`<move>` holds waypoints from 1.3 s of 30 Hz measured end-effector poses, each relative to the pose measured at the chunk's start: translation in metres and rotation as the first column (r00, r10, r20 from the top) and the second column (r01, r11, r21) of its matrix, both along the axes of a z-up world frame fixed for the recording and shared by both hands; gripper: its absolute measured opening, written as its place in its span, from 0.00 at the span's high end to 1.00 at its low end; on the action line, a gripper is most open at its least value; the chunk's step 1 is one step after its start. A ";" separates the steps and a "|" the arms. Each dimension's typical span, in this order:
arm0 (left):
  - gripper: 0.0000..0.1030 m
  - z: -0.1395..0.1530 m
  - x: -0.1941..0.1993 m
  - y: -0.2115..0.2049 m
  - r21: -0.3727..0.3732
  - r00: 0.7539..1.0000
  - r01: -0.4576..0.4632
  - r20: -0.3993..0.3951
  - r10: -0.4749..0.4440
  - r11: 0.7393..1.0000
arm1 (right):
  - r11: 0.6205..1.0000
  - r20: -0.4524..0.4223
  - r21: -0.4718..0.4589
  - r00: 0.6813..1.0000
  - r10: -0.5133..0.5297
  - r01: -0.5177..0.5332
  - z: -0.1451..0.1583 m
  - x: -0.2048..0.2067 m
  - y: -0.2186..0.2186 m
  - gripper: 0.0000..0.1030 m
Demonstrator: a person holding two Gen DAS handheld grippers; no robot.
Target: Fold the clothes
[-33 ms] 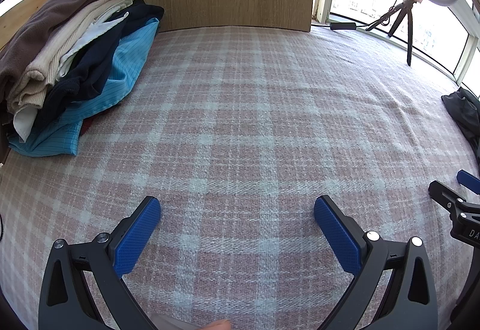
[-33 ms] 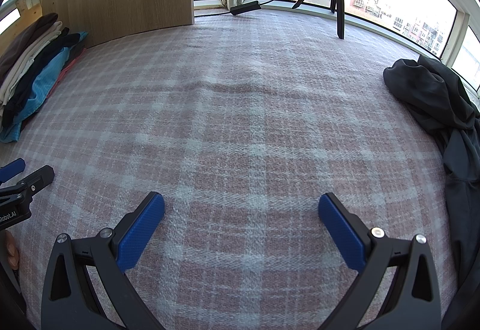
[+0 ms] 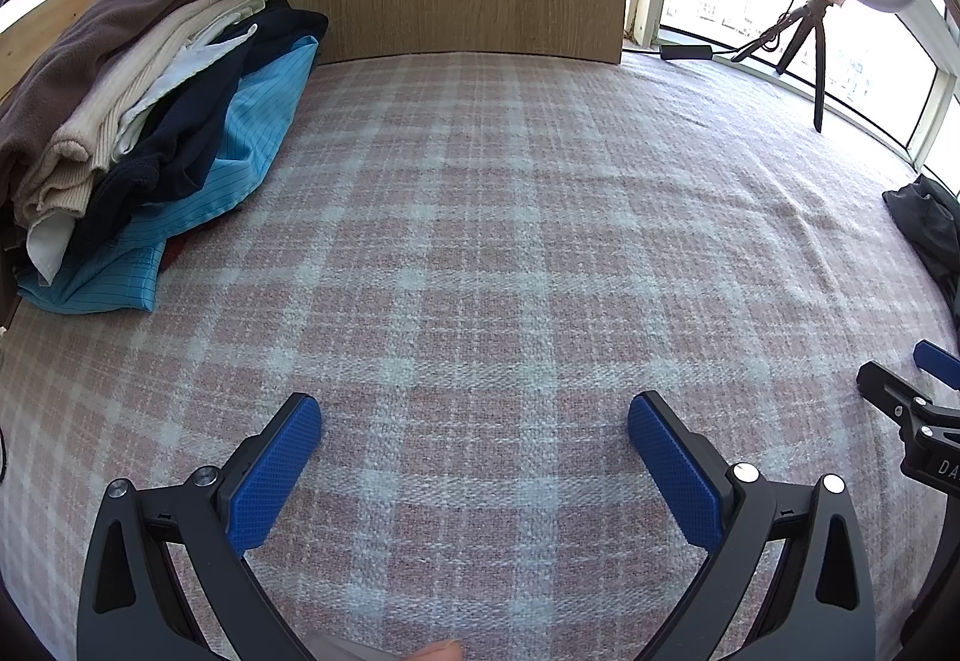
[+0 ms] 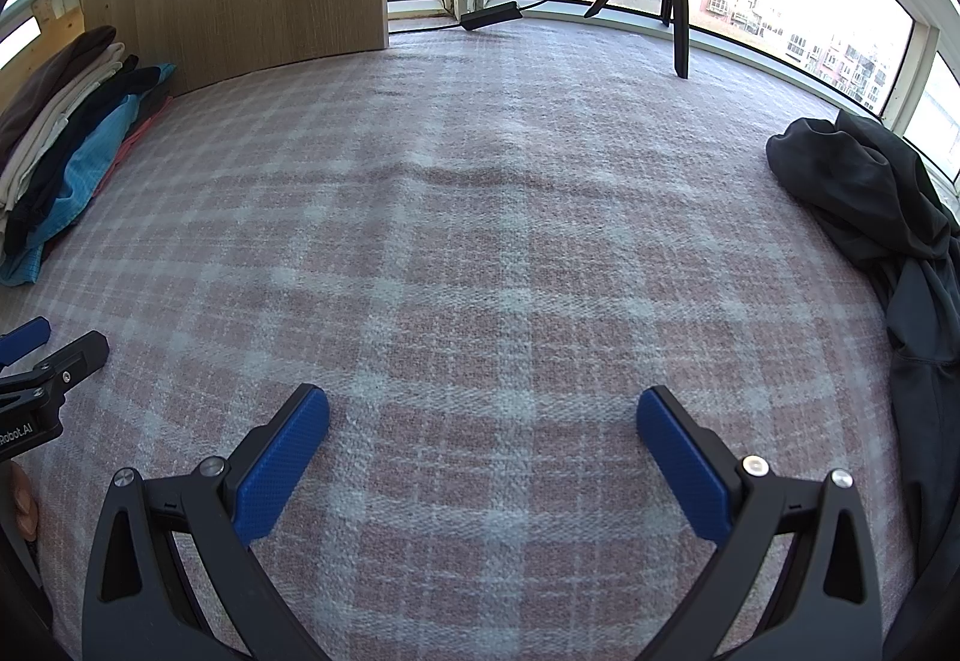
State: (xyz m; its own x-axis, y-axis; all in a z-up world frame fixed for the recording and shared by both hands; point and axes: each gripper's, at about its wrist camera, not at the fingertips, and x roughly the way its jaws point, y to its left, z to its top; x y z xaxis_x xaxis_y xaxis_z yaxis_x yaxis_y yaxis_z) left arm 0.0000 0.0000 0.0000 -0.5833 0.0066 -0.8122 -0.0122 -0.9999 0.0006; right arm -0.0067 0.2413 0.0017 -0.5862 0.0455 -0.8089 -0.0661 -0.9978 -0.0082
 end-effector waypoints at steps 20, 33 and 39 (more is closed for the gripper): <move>0.00 0.000 0.000 0.000 -0.002 1.000 0.000 0.000 0.000 1.000 | 1.000 0.000 0.000 1.000 0.000 0.000 0.000 0.000 0.000 0.00; 0.00 0.001 0.000 0.000 -0.004 1.000 -0.001 0.006 0.001 1.000 | 1.000 0.039 0.001 0.999 0.014 -0.014 -0.003 -0.003 -0.001 0.00; 0.01 0.000 -0.009 -0.004 0.003 0.998 0.014 0.063 -0.014 1.000 | 0.999 0.117 -0.002 0.992 -0.050 0.050 0.002 -0.001 -0.006 0.00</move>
